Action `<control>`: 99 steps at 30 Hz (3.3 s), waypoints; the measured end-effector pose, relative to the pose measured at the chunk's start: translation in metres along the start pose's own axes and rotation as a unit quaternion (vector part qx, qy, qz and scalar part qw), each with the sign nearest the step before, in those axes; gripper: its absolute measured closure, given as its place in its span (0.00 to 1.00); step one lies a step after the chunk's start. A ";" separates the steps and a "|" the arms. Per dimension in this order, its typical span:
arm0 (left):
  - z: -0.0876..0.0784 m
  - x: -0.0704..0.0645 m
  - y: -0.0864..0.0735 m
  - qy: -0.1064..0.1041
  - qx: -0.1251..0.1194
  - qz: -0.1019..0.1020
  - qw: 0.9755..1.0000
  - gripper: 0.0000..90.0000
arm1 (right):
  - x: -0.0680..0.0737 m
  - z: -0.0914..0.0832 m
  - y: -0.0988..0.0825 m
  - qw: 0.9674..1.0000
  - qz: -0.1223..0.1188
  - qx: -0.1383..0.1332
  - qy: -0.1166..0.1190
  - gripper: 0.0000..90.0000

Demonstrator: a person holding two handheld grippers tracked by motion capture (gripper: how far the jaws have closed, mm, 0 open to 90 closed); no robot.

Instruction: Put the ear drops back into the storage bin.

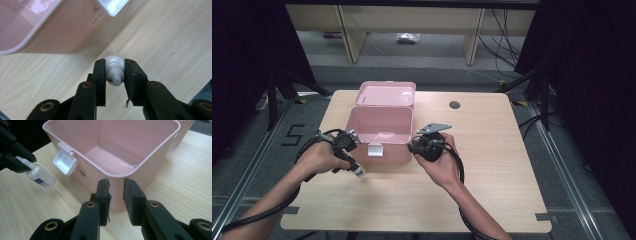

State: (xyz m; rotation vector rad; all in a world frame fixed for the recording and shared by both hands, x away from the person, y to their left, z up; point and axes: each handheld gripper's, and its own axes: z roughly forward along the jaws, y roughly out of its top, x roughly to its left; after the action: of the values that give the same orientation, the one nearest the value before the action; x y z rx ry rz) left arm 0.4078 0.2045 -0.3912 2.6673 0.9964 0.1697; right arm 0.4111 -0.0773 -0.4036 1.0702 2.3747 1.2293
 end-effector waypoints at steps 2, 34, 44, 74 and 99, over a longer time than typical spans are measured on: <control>-0.002 0.000 0.000 0.001 -0.004 -0.001 1.000 0.79 | 0.001 0.000 0.000 1.000 -0.001 0.000 -0.001 0.84; -0.038 0.004 0.004 0.016 -0.026 -0.010 0.999 0.79 | 0.003 0.000 0.003 1.000 -0.010 -0.002 -0.004 0.83; -0.044 0.006 0.004 0.023 -0.032 -0.012 0.999 0.79 | 0.005 0.000 0.003 1.000 0.001 -0.001 -0.002 0.83; -0.072 0.012 0.010 0.041 -0.045 -0.023 0.998 0.80 | 0.005 0.000 0.005 1.000 -0.007 -0.003 -0.003 0.83; -0.084 0.014 0.014 0.053 -0.064 -0.029 0.996 0.80 | 0.005 0.001 0.006 1.000 -0.016 -0.006 -0.002 0.83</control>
State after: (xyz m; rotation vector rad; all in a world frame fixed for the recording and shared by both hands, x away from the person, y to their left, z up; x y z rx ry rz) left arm 0.4099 0.2222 -0.3069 2.5327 1.0575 0.3526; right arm 0.4110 -0.0709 -0.3987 1.0258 2.3685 1.2289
